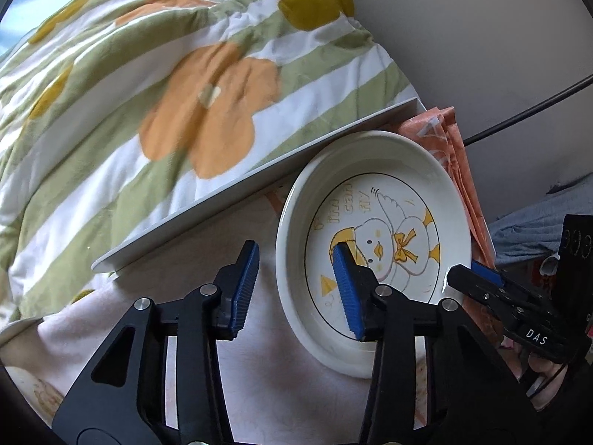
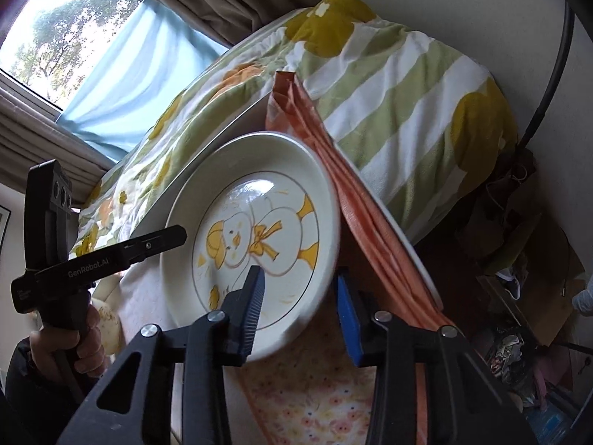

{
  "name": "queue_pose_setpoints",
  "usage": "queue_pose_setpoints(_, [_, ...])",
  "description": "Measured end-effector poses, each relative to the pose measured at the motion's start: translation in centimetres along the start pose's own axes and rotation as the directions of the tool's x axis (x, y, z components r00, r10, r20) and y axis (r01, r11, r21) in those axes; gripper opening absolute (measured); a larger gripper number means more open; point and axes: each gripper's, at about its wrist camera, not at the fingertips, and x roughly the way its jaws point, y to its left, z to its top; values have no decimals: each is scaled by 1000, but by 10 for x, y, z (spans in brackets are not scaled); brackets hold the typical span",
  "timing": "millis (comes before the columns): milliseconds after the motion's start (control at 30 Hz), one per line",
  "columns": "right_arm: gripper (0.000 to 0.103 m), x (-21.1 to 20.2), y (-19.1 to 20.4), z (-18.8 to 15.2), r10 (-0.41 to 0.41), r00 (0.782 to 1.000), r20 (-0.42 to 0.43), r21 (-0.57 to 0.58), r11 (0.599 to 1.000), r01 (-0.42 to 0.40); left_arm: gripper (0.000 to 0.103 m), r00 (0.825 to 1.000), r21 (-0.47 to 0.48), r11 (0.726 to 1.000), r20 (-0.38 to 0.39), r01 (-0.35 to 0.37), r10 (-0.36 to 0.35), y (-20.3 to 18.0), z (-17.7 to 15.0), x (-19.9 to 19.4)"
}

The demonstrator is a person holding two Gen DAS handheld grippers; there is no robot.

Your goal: Organize plates and bowls

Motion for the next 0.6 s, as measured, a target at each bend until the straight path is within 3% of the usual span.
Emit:
queue_pose_setpoints(233, [15,9,-1,7,-57,998,5,1,998,57,15,1000,-10,1000,-4,-21,21,4,7,9])
queue_pose_setpoints(433, [11,14,-4,9,-60,998,5,0,998,60,13,999,45,998,-7,-46,47,-2,7,12])
queue_pose_setpoints(500, [11,14,-4,10,-56,998,2,-10,998,56,13,996,66,994,-1,-85,85,-7,5,11])
queue_pose_setpoints(600, [11,11,-3,9,-47,999,1,-27,999,47,13,998,35,997,8,-63,63,-4,2,6])
